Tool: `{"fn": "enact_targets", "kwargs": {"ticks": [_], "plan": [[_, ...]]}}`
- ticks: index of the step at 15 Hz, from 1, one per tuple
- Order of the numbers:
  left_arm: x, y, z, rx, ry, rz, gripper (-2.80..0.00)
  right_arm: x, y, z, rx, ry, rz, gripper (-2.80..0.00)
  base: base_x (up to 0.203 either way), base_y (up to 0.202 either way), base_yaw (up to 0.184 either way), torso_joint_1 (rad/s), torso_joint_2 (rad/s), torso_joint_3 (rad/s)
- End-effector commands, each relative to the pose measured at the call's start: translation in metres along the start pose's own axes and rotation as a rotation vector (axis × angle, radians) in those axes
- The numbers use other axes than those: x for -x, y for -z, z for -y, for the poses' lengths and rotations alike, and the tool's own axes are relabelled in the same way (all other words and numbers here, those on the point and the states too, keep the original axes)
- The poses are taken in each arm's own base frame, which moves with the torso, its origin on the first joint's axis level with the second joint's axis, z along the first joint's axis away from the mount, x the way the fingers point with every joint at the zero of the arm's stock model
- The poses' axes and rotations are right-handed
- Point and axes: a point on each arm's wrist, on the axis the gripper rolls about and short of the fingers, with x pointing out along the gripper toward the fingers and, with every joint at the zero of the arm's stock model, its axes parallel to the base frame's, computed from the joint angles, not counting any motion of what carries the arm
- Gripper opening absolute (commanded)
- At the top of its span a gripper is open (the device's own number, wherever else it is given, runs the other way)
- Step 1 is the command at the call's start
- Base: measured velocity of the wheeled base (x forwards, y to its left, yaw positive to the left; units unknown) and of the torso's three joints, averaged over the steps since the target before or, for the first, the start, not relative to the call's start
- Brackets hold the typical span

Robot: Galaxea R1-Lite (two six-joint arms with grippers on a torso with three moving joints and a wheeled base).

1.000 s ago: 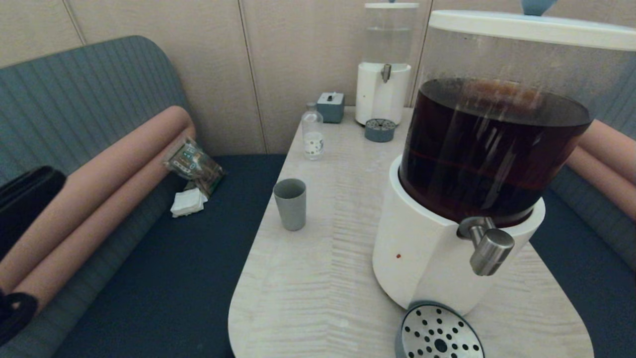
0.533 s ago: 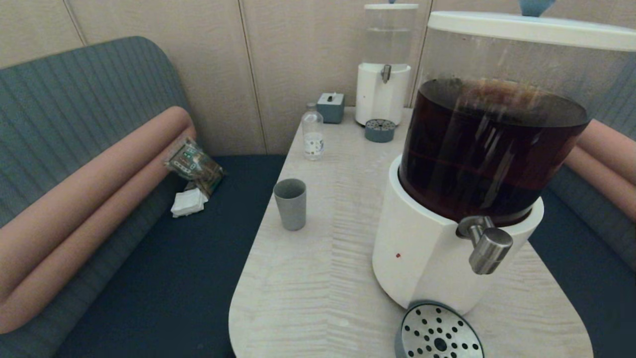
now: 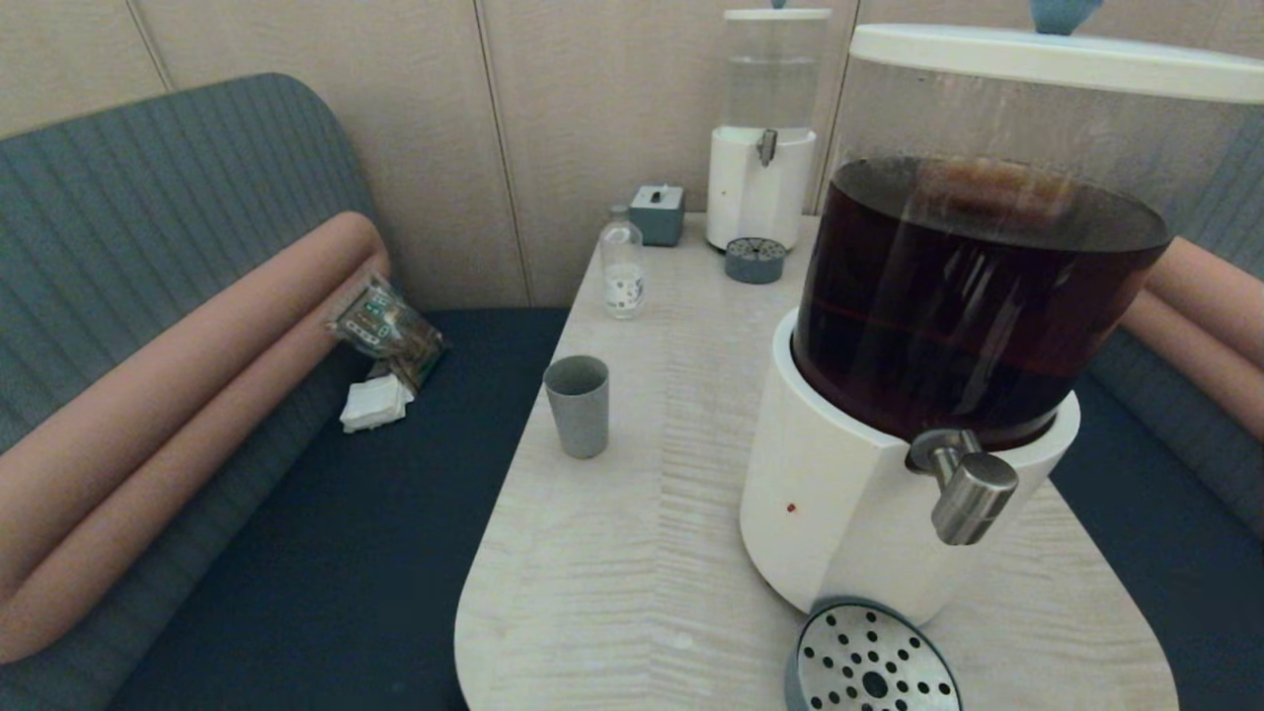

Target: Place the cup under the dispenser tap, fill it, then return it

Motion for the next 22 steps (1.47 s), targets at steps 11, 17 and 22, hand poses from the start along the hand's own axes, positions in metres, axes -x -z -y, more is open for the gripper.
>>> {"fn": "enact_targets", "kwargs": {"ticks": [11, 17, 22], "plan": [[0.02, 0.054, -0.001, 0.099, -0.263, -0.595, -2.8, -0.001, 0.003, 0.0, 0.001, -0.002, -0.007, -2.8, 0.0, 0.0, 0.0, 0.0, 0.0, 0.0], [0.022, 0.056, -0.003, 0.181, -0.391, -0.595, -2.8, 0.0, 0.003, 0.0, 0.001, -0.002, -0.006, -2.8, 0.0, 0.0, 0.0, 0.0, 0.0, 0.0], [0.025, 0.06, -0.002, 0.103, -0.367, -0.663, -2.8, 0.0, 0.003, 0.0, 0.001, -0.002, -0.006, -2.8, 0.0, 0.0, 0.0, 0.0, 0.0, 0.0]]}}
